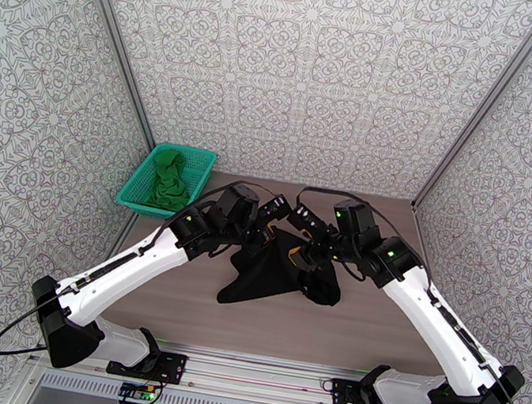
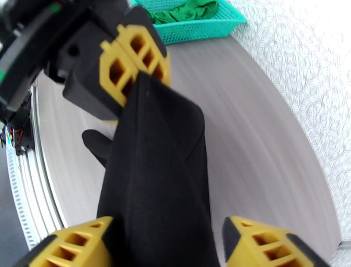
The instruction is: Fold and stack the mixed laundry pile
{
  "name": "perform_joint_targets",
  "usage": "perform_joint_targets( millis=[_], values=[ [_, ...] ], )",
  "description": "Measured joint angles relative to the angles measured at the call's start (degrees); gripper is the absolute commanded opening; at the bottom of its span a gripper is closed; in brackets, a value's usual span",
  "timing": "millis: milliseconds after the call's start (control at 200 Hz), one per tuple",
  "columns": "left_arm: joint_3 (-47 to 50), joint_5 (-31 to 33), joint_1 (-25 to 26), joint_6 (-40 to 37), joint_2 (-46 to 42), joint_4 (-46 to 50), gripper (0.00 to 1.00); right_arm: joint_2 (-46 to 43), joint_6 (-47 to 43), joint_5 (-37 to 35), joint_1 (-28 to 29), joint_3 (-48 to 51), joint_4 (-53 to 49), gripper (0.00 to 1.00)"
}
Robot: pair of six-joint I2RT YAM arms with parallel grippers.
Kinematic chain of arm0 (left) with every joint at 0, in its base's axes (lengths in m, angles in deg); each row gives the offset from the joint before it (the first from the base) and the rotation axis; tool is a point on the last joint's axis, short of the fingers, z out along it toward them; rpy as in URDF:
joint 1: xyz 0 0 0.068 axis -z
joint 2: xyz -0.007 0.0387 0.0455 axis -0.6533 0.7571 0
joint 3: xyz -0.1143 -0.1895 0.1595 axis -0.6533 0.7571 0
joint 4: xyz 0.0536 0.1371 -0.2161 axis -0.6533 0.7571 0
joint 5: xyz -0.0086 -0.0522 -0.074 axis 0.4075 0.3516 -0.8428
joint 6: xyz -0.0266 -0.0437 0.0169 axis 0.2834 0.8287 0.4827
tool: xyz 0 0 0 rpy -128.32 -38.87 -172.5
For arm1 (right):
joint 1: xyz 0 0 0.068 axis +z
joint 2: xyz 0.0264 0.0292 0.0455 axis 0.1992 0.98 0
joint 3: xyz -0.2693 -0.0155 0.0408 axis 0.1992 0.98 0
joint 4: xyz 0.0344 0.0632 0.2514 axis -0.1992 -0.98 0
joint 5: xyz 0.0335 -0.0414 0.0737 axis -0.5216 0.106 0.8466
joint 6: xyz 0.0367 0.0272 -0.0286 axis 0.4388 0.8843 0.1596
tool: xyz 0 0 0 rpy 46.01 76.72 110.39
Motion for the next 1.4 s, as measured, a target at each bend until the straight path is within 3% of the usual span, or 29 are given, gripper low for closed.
perform_joint_targets(
  millis=[235, 435, 520, 575, 605, 630, 635, 640, 655, 790, 870, 930, 1050, 1105, 1125, 1140, 1255, 1401],
  values=[
    [0.0, -1.3, -0.3, 1.1, -0.7, -0.7, 0.0, -2.4, -0.6, 0.1, 0.0, -0.3, -0.9, 0.62],
    [0.0, -1.5, -0.3, 1.3, -1.9, -0.8, 0.0, 0.0, -0.9, 0.4, 0.0, -1.4, -1.6, 0.61],
    [0.0, -1.6, -0.3, 1.3, -2.3, -0.9, 0.0, 0.6, -1.0, 0.5, 0.0, -1.4, -1.6, 0.55],
    [0.0, -1.6, -0.3, 1.3, -2.4, -1.0, 0.0, 0.7, -0.9, 0.6, 0.0, -1.4, -1.6, 0.48],
    [0.0, -1.6, -0.3, 1.3, -2.4, -1.0, 0.0, 0.6, -0.8, 0.5, 0.0, -1.4, -1.6, 0.38],
    [0.0, -1.6, -0.3, 1.3, -2.4, -1.0, 0.0, 0.6, -0.9, 0.5, 0.0, -1.5, -1.6, 0.23],
    [0.0, -1.6, -0.3, 1.3, -2.4, -1.0, 0.0, 0.6, -0.7, 0.5, 0.0, -1.5, -1.6, 0.16],
    [0.0, -1.6, -0.3, 1.3, -2.4, -1.0, 0.0, 0.6, -0.7, 0.5, 0.0, -1.5, -1.6, 0.16],
    [0.0, -1.6, -0.3, 1.3, -2.4, -1.0, 0.0, 0.6, -1.1, 0.5, 0.0, -1.6, -1.5, 0.01],
    [0.0, -1.5, -0.3, 1.4, -2.4, -1.0, 0.0, 0.4, -0.7, -0.8, 0.0, -1.7, -0.8, 0.0],
    [0.1, -1.5, -0.4, 1.6, -2.4, -1.1, 0.2, -0.4, -1.0, -2.4, 0.0, -1.7, -0.4, 0.0],
    [0.5, -1.1, -0.4, 2.1, -2.4, -1.4, 0.45, -1.5, -1.4, -4.0, 0.1, -1.7, -0.4, 0.0],
    [3.1, 0.5, -0.4, 5.0, -3.0, -2.4, 0.7, -4.8, -2.4, -8.6, 0.1, -1.3, -0.7, 0.0],
    [4.8, 2.0, -0.4, 6.9, -3.1, -2.9, 0.77, -6.6, -2.6, -10.5, 0.1, -0.1, -0.7, 0.0],
    [5.6, 2.6, -0.4, 7.7, -3.2, -3.1, 0.91, -7.5, -2.6, -11.2, 0.0, 0.8, -0.7, 0.0],
    [6.1, 3.1, -0.4, 8.5, -3.3, -3.3, 0.95, -7.9, -2.6, -11.6, 0.0, 1.3, -0.6, 0.0],
    [10.3, 7.5, -1.0, 14.9, -3.4, -2.9, 0.95, -11.1, -1.7, -13.6, -0.1, 7.0, 0.0, 0.0],
    [18.1, 8.7, -4.7, 24.2, -5.0, -3.2, 0.87, -12.7, 0.8, -14.8, -0.3, 14.2, 0.9, 0.0]
  ],
)
